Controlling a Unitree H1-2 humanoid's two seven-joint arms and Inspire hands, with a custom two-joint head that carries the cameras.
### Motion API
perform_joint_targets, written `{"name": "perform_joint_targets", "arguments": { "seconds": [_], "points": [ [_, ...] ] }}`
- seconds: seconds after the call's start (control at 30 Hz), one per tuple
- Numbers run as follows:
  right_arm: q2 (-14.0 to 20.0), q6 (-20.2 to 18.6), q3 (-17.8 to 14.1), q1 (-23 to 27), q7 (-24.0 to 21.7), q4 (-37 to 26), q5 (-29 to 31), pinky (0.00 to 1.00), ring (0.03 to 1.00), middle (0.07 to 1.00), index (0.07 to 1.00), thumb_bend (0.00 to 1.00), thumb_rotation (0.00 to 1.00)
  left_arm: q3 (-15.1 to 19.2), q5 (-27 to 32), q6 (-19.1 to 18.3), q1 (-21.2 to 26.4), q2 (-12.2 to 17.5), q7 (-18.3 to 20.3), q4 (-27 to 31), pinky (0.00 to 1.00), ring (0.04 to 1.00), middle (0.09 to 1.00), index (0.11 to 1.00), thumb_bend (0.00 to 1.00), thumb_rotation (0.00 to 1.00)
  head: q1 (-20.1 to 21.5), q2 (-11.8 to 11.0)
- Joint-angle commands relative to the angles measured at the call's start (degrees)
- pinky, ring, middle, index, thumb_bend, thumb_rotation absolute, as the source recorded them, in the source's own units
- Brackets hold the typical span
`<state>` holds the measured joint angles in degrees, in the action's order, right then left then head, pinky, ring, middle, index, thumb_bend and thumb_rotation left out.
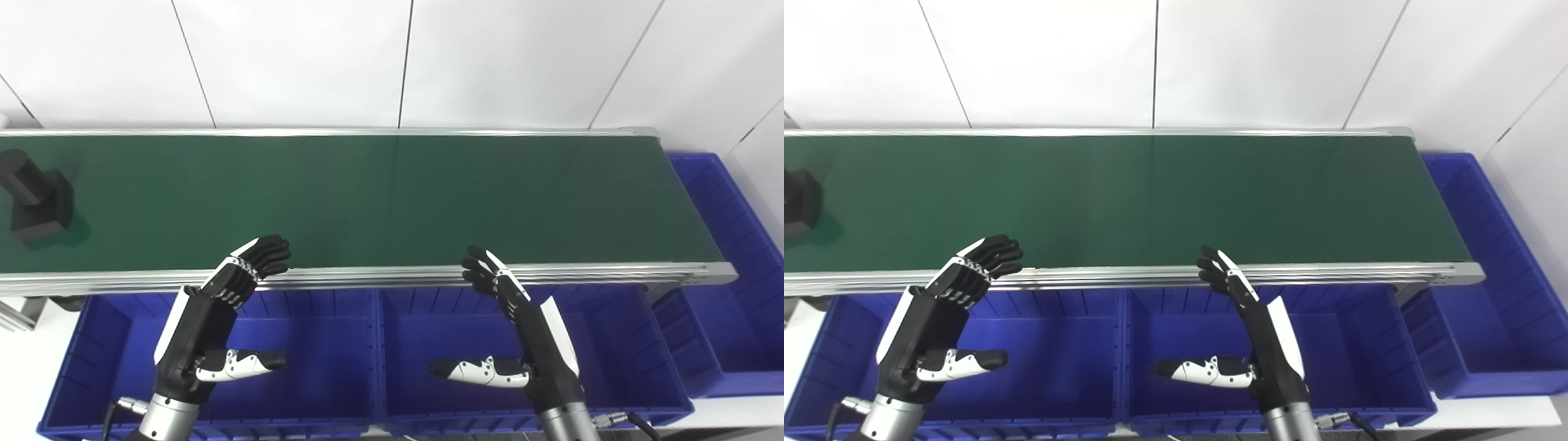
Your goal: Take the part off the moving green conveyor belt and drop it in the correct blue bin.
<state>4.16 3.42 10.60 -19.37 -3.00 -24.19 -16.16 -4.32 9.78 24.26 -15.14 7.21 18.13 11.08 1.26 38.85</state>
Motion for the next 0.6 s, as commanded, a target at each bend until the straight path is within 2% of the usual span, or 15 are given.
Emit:
{"name": "perform_joint_targets", "arguments": {
  "seconds": [0.0, 0.03, 0.07, 0.1, 0.13, 0.2, 0.27, 0.4, 0.57],
  "points": [
    [0.4, 3.4, -0.8, -0.1, 0.5, -2.0, 2.0, 0.82, 0.84, 0.854, 0.904, 0.97, 0.3, -0.6, 0.2, 2.1, 0.3, -0.6, -0.5, 1.5, 0.78, 0.818, 0.836, 0.831, 0.92, 0.33, -1.7, -0.1],
    [0.8, 3.6, -1.2, -0.2, 0.4, -2.2, 2.7, 0.82, 0.841, 0.857, 0.908, 0.97, 0.3, -1.1, 0.4, 1.8, 0.2, -0.9, -0.4, 1.7, 0.78, 0.816, 0.834, 0.83, 0.92, 0.32, -4.1, -0.5],
    [1.1, 3.8, -1.4, -0.3, 0.3, -2.4, 3.1, 0.82, 0.84, 0.859, 0.91, 0.97, 0.3, -1.5, 0.7, 1.1, 0.2, -1.0, -0.4, 2.0, 0.78, 0.818, 0.834, 0.83, 0.92, 0.31, -4.1, -0.5],
    [1.5, 4.0, -1.7, -0.3, 0.1, -2.5, 3.5, 0.82, 0.84, 0.859, 0.911, 0.97, 0.3, -2.0, 0.6, 0.7, 0.1, -1.2, -0.4, 2.2, 0.78, 0.819, 0.834, 0.83, 0.92, 0.3, -7.0, -1.2],
    [1.8, 4.2, -1.9, -0.4, 0.1, -2.6, 3.5, 0.82, 0.841, 0.863, 0.916, 0.96, 0.3, -2.3, 0.3, 0.5, 0.1, -1.4, -0.6, 2.4, 0.78, 0.817, 0.833, 0.827, 0.93, 0.3, -7.0, -1.2],
    [2.5, 4.6, -2.5, -0.5, 0.4, -2.6, 3.4, 0.81, 0.833, 0.861, 0.916, 0.95, 0.3, -3.1, -0.6, 0.1, 0.0, -2.2, -0.9, 2.7, 0.77, 0.812, 0.831, 0.819, 0.93, 0.29, -10.1, -2.2],
    [2.7, 4.3, -2.9, -0.7, 0.5, -2.8, 3.2, 0.8, 0.822, 0.856, 0.907, 0.96, 0.3, -3.6, -1.2, -0.4, -0.2, -2.8, -1.2, 3.2, 0.77, 0.812, 0.825, 0.808, 0.93, 0.27, -10.8, -2.5],
    [3.0, 4.1, -3.7, -0.9, 0.5, -3.1, 3.0, 0.81, 0.827, 0.848, 0.899, 0.98, 0.3, -4.8, -2.8, -0.8, -0.7, -3.9, -2.0, 3.5, 0.78, 0.814, 0.817, 0.803, 0.93, 0.25, -13.2, -4.7],
    [3.7, 4.7, -3.9, -0.9, -0.1, -2.6, 3.6, 0.86, 0.861, 0.856, 0.914, 0.96, 0.28, -5.2, -4.2, -1.0, -1.0, -4.3, -2.7, 3.4, 0.79, 0.811, 0.815, 0.798, 0.94, 0.25, -13.8, -6.4]
  ]
}}
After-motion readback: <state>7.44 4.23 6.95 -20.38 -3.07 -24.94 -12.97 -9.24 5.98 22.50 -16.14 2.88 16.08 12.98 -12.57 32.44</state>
